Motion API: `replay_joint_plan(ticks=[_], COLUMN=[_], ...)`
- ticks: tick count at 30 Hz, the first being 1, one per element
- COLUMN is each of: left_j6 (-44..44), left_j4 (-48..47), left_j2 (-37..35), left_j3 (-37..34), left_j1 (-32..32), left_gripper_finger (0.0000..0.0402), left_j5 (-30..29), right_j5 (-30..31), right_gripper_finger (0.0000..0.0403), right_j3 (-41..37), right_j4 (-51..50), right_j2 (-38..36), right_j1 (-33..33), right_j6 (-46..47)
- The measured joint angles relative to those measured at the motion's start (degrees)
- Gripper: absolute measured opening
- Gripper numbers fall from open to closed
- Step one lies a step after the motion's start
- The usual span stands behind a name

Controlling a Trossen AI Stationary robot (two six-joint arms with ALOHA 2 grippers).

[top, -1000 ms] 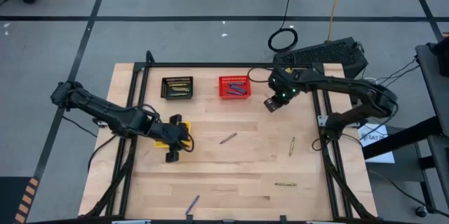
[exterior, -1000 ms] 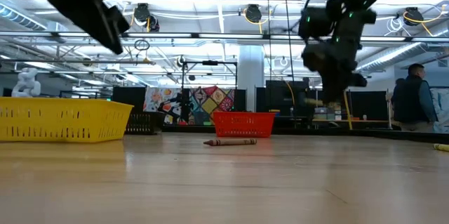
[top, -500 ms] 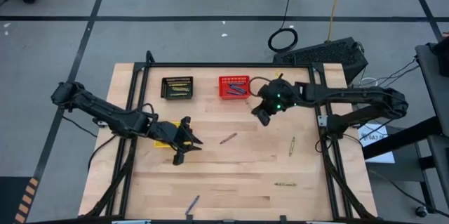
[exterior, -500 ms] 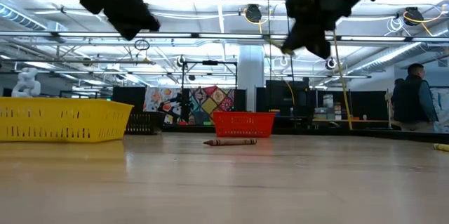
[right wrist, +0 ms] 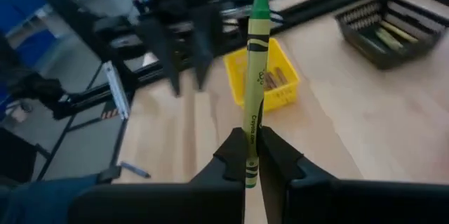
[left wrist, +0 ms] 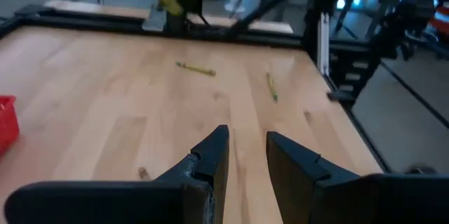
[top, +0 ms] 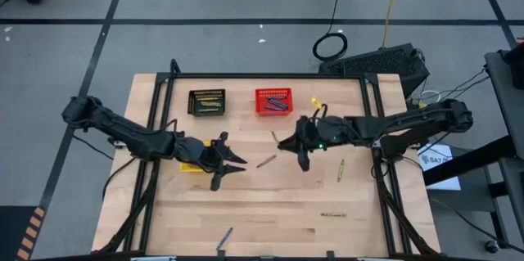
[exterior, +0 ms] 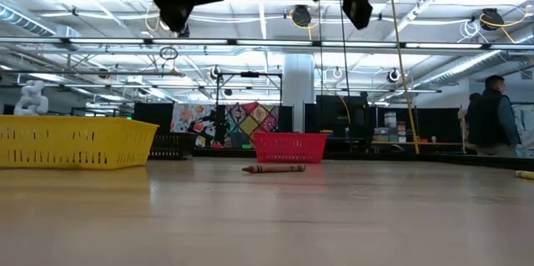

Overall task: Sort crayons
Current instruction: Put the green crayon into the black basket

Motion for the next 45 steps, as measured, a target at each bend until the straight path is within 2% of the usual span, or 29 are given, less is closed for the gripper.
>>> replay_joint_plan(ticks=[13, 23, 34, 45], left_j6=[-0.48, -0.52, -0.62, -0.68], left_j4=[8.85, 10.02, 10.54, 12.72], left_j2=[2.99, 3.01, 3.01, 3.01], left_j3=[0.01, 0.01, 0.01, 0.01], left_j1=[1.95, 1.95, 1.95, 2.18], left_gripper_finger=[0.0100, 0.0100, 0.0100, 0.0100], left_j5=[2.75, 4.24, 4.26, 5.95], right_j5=[1.68, 1.72, 1.67, 1.46], right_gripper_finger=[0.0000, 0.0000, 0.0000, 0.0000], right_j3=[-0.02, -0.02, -0.06, -0.06], right_j4=[19.47, 28.95, 33.34, 34.85], right_j2=[11.70, 18.35, 21.55, 21.56], right_j1=[7.60, 8.25, 7.74, 6.62], right_j6=[-5.64, -6.08, -8.02, -8.04])
